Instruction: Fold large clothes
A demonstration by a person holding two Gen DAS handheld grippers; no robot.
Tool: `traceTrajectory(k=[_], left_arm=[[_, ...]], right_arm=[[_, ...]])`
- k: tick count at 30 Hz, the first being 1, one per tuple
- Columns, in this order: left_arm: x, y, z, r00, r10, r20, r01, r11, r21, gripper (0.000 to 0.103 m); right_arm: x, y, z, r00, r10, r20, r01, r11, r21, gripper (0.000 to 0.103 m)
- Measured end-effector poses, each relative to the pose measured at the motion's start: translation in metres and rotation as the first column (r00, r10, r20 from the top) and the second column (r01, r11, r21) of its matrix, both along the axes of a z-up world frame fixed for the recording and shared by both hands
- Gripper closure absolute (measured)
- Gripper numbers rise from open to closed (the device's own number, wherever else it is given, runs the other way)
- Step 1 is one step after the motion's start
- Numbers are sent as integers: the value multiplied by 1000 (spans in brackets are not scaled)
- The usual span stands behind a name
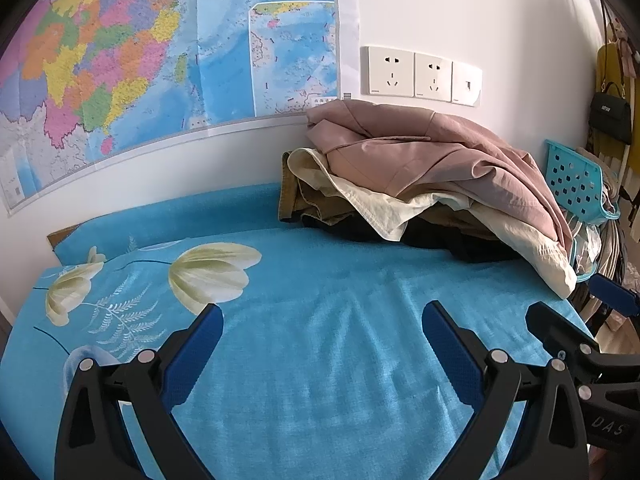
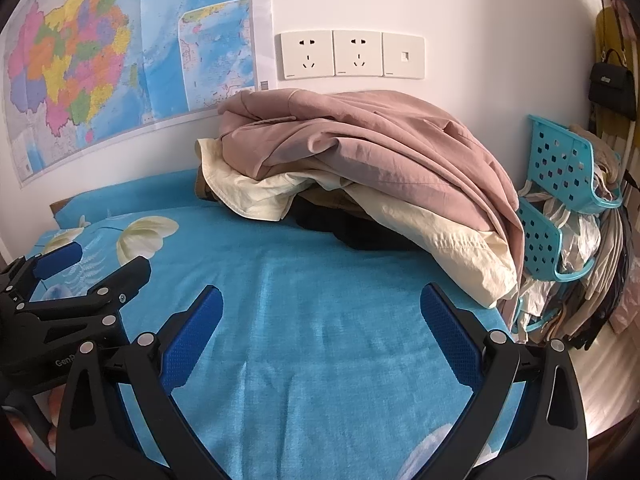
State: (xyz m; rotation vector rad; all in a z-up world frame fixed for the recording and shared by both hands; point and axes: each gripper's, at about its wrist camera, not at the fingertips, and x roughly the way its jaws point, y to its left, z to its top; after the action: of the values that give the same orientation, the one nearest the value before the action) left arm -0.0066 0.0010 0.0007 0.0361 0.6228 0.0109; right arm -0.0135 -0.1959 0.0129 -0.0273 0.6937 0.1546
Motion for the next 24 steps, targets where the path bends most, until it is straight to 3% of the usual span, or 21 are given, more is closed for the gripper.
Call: traceTrajectory(k=[24], left_arm=[[4,-2,2,1000,1,2,-1,1000,-3,6]], right_arm=[[3,0,0,1000,-5,-2,5,1000,-15,5]])
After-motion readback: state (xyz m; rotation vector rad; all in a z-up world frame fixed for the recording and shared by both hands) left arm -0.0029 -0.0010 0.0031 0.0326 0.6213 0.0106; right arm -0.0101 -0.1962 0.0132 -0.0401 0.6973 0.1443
